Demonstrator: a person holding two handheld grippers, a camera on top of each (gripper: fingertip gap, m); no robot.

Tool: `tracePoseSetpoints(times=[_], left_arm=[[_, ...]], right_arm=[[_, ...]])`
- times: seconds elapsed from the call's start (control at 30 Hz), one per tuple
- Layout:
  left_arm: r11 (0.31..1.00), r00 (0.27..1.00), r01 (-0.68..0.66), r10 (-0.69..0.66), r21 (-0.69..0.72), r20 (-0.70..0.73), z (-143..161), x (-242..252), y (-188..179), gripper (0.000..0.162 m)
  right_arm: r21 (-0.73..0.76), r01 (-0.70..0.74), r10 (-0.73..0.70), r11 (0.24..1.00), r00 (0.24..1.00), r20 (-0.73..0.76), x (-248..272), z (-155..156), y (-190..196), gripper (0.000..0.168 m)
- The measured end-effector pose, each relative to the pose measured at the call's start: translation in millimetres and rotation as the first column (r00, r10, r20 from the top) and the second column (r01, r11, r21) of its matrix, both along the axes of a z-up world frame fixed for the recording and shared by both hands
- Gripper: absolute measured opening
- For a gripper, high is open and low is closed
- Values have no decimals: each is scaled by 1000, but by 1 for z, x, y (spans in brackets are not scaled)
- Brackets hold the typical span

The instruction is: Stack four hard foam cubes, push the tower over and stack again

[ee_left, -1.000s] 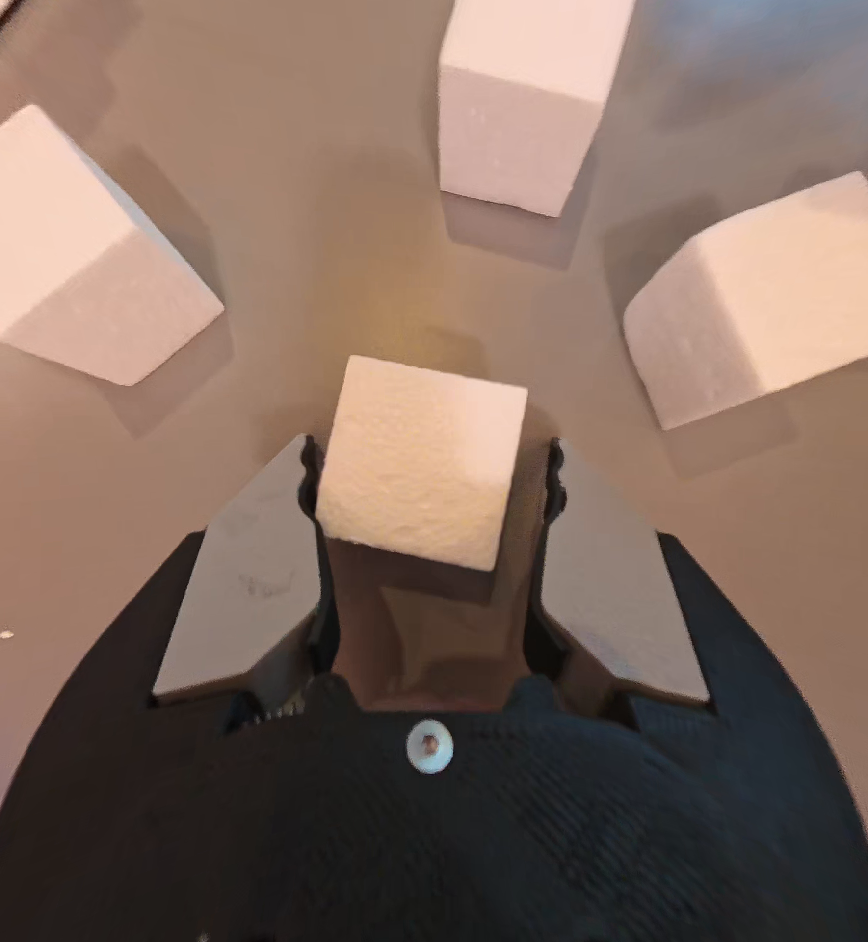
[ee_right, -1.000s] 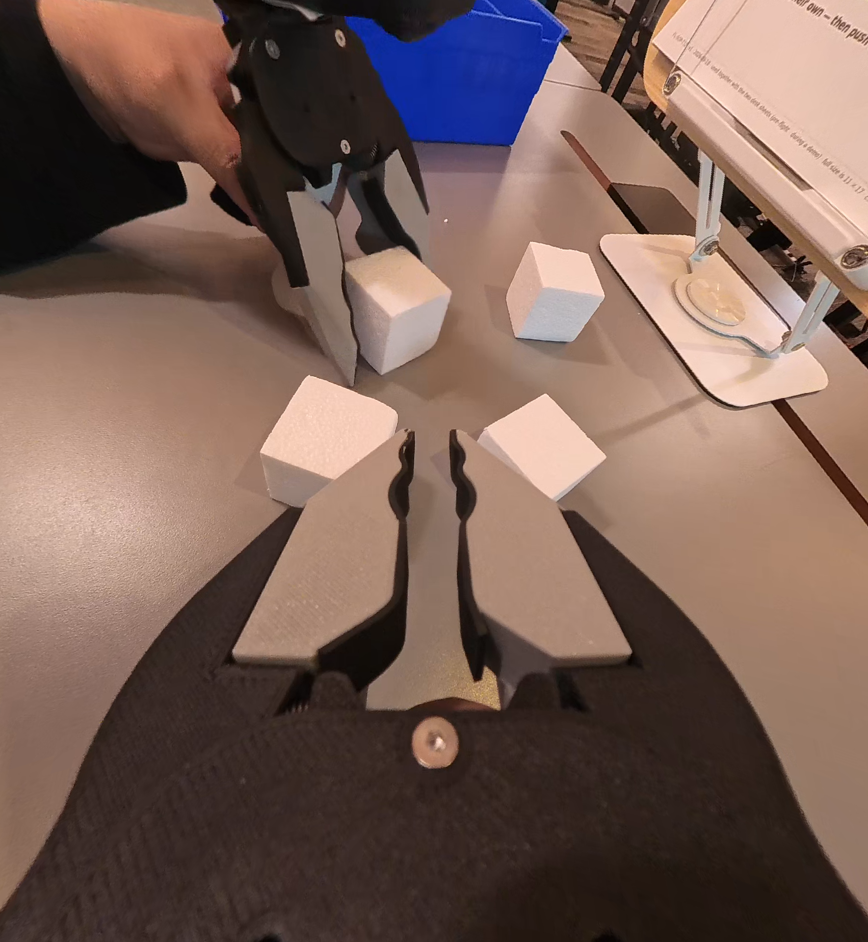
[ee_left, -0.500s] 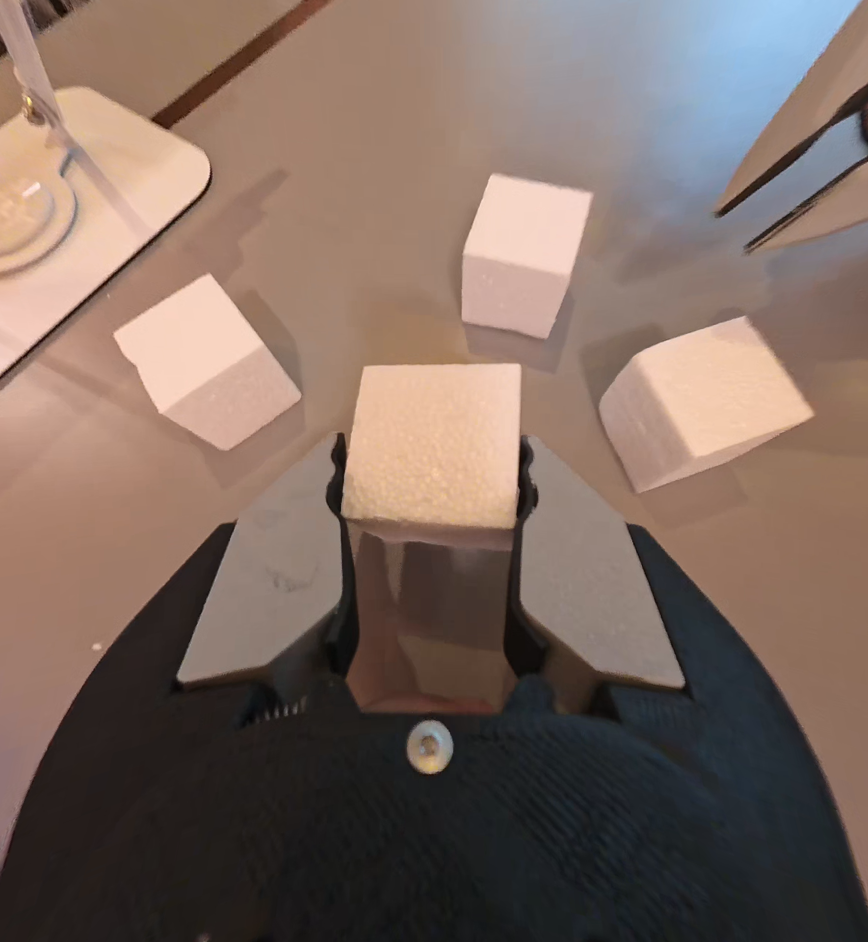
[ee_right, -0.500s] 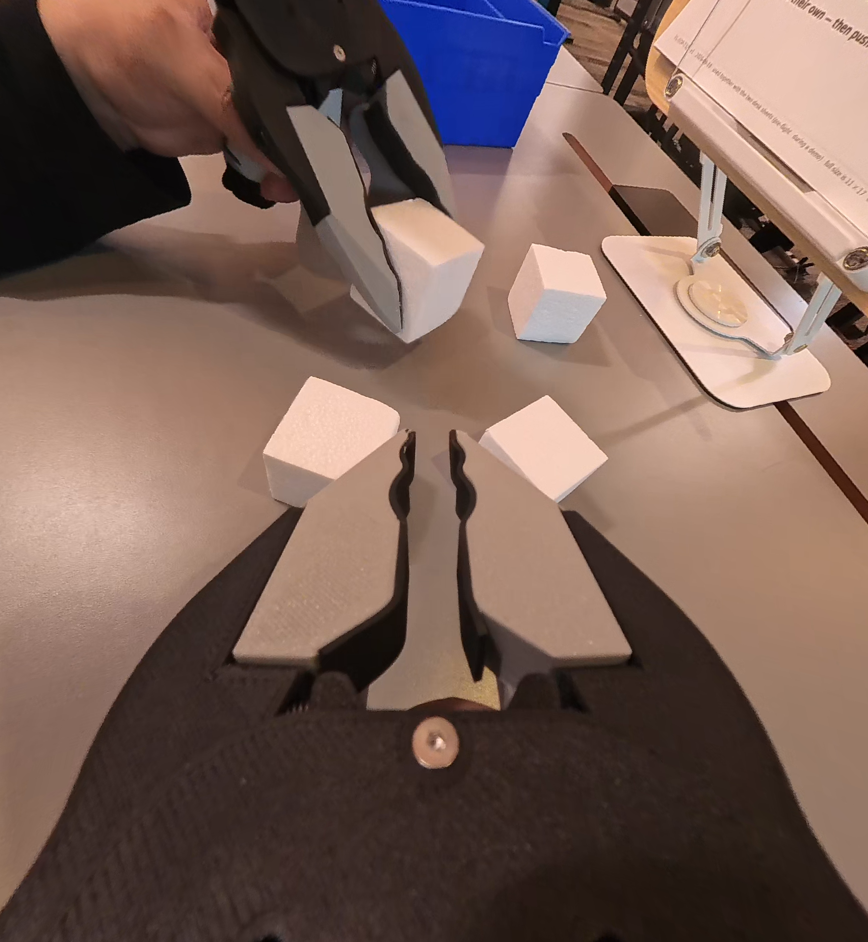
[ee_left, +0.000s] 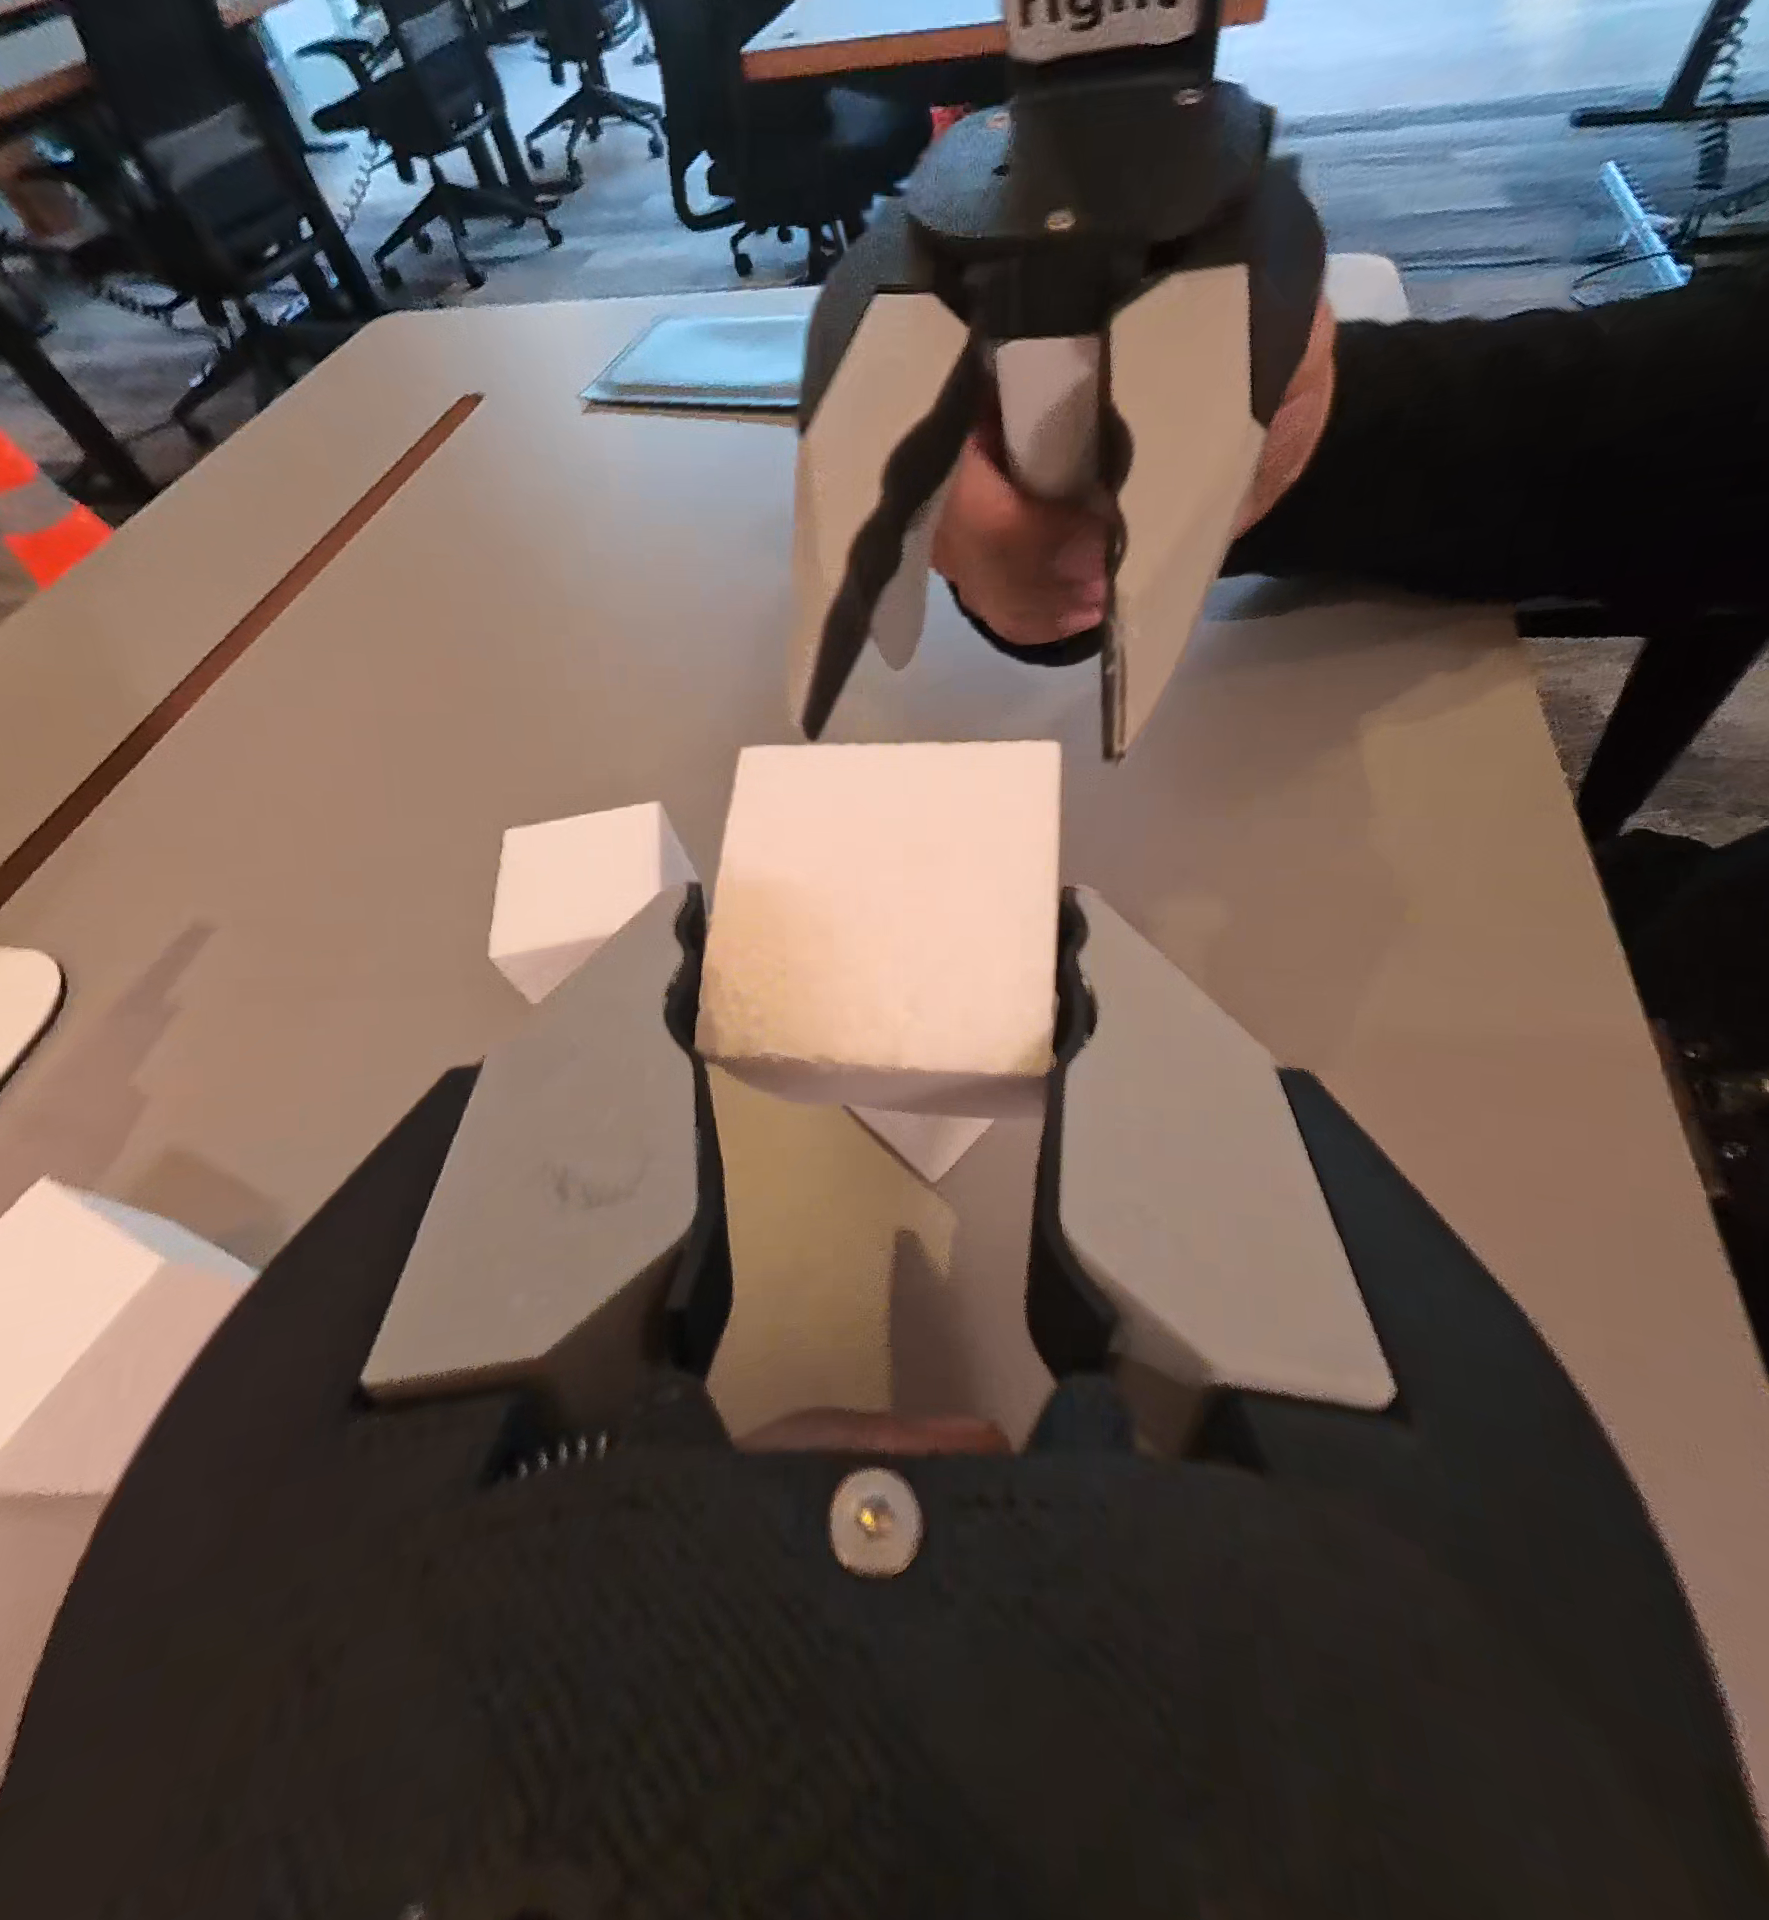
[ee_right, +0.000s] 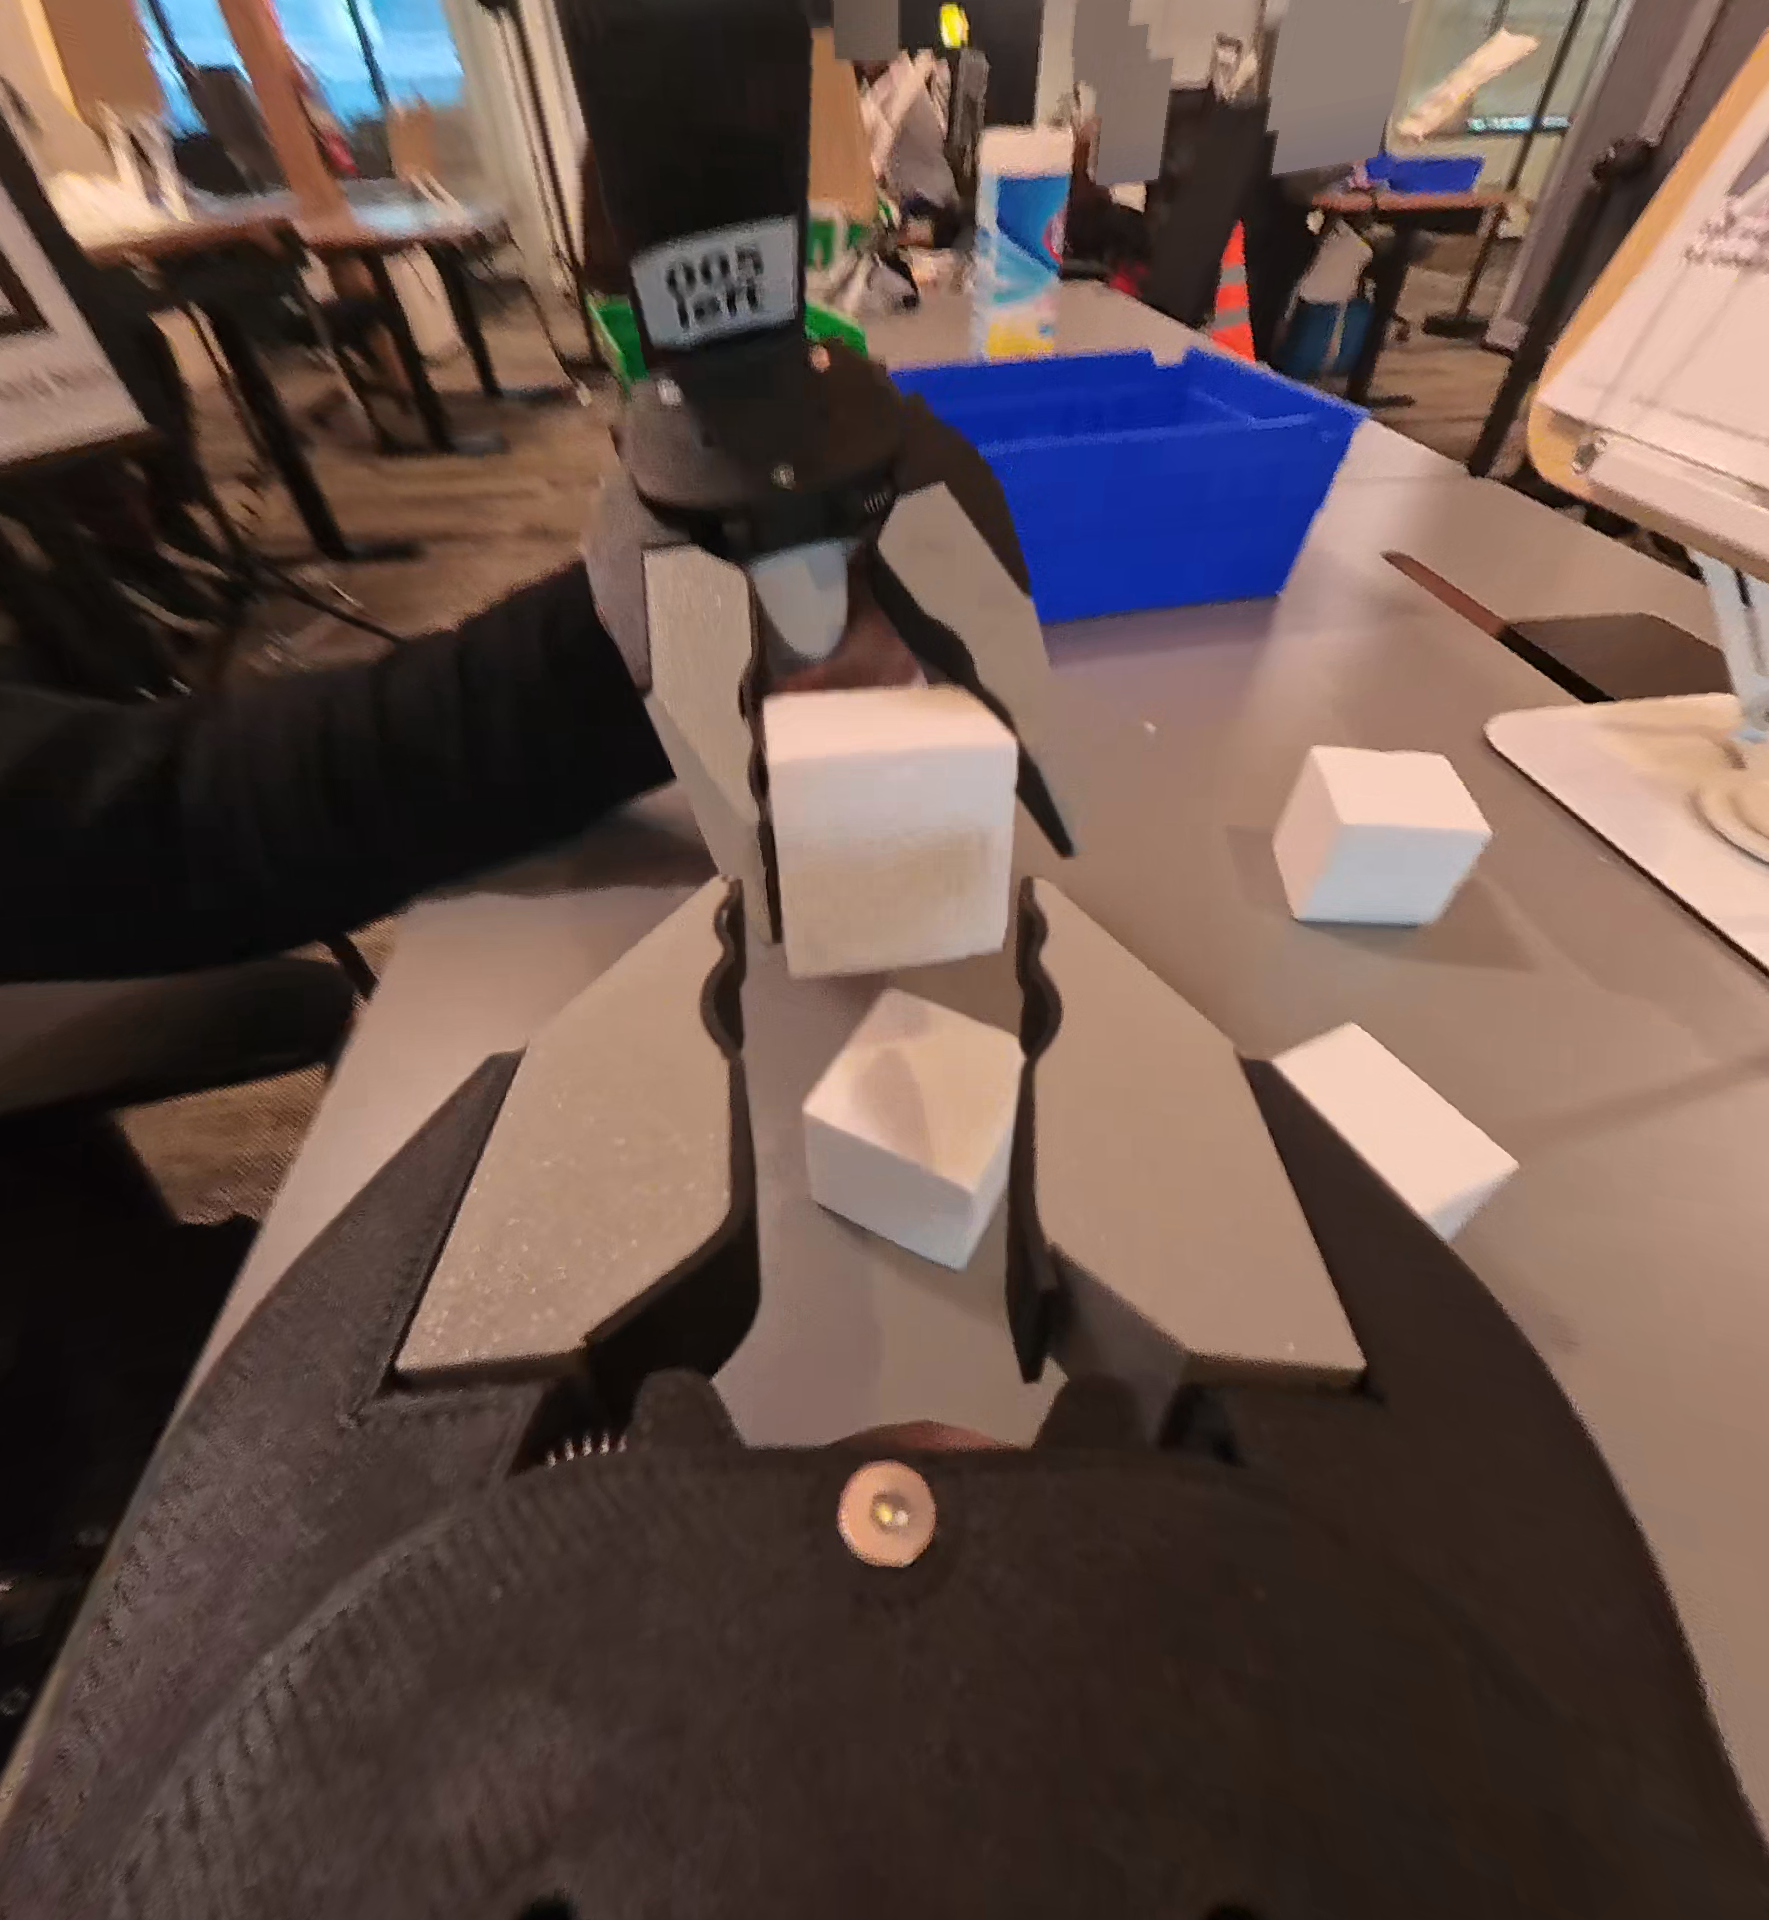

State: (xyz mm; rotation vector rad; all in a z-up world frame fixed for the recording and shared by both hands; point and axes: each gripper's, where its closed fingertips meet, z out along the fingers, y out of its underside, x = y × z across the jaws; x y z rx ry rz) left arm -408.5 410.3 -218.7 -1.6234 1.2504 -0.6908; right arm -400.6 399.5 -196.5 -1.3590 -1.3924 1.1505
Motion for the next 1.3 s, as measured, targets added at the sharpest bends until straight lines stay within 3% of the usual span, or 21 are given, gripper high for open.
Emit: tracePoseSetpoints(times=[0.17,0.67,0.9,1.3], left_arm=[[998,999,49,-48,45,-20,-1,11,-9,66],[998,998,54,-53,40,-23,-6,16,-9,66],[998,999,49,-49,36,10,0,15,-8,66],[998,998,59,-60,26,16,2,13,-11,61]], right_arm=[[-53,-24,20,998,997,-81,-1,13,-4,59],[93,22,-19,995,999,-27,-10,8,-9,49],[34,18,-14,999,992,-124,-1,26,-6,49],[-2,1,-1,1000,997,-83,-3,16,-5,62]])
